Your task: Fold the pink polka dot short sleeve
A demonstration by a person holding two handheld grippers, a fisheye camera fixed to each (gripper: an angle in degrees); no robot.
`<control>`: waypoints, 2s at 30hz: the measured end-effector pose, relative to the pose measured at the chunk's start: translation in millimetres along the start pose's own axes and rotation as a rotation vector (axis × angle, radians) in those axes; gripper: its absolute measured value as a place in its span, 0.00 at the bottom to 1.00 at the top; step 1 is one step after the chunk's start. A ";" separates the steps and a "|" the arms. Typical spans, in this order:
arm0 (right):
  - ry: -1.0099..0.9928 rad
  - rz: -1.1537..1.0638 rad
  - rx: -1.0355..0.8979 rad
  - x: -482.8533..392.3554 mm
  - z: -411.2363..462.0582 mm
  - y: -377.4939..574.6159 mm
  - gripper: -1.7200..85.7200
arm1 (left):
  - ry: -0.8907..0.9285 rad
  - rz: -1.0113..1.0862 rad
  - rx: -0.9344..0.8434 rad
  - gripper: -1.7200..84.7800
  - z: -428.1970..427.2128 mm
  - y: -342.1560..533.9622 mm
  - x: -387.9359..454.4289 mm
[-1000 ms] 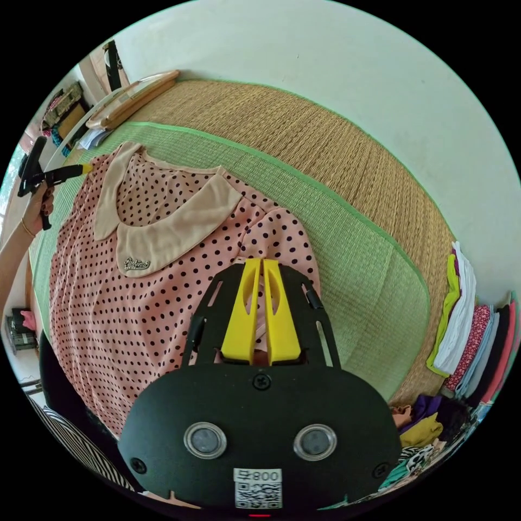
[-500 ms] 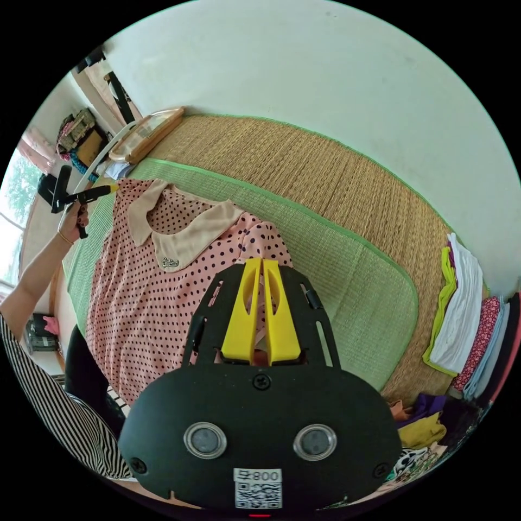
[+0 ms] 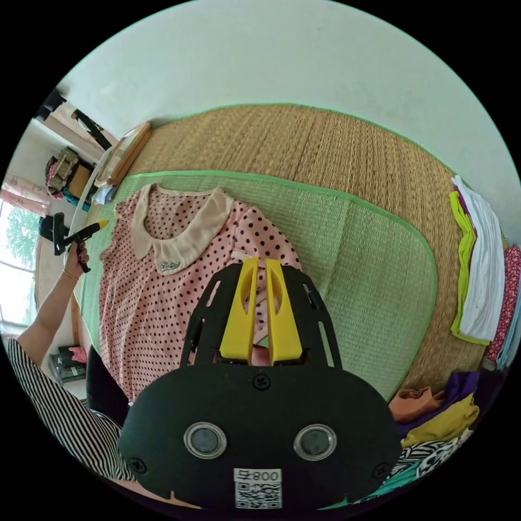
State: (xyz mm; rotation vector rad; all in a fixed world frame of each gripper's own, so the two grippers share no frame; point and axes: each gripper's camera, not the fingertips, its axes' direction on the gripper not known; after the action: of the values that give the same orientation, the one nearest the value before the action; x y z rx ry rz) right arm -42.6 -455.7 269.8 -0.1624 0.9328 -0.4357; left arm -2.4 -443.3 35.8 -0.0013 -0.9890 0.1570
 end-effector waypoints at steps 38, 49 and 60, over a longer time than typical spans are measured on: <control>-0.100 0.177 0.031 73.7 -60.3 161.4 0.06 | -0.006 -0.103 0.149 0.06 46.5 40.9 32.3; -0.097 0.036 0.105 33.8 -47.2 69.4 0.02 | -0.013 0.044 -0.022 0.03 166.2 -57.4 95.8; 0.002 0.059 0.040 42.9 -1.8 23.6 0.02 | -0.229 0.064 -0.057 0.02 236.5 -92.5 125.4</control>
State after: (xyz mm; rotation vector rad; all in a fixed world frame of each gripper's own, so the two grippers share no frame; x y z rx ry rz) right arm -15.0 -452.8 229.5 -0.0974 0.9281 -0.3998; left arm -119.3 -534.7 277.0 -0.0684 -1.2227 0.1910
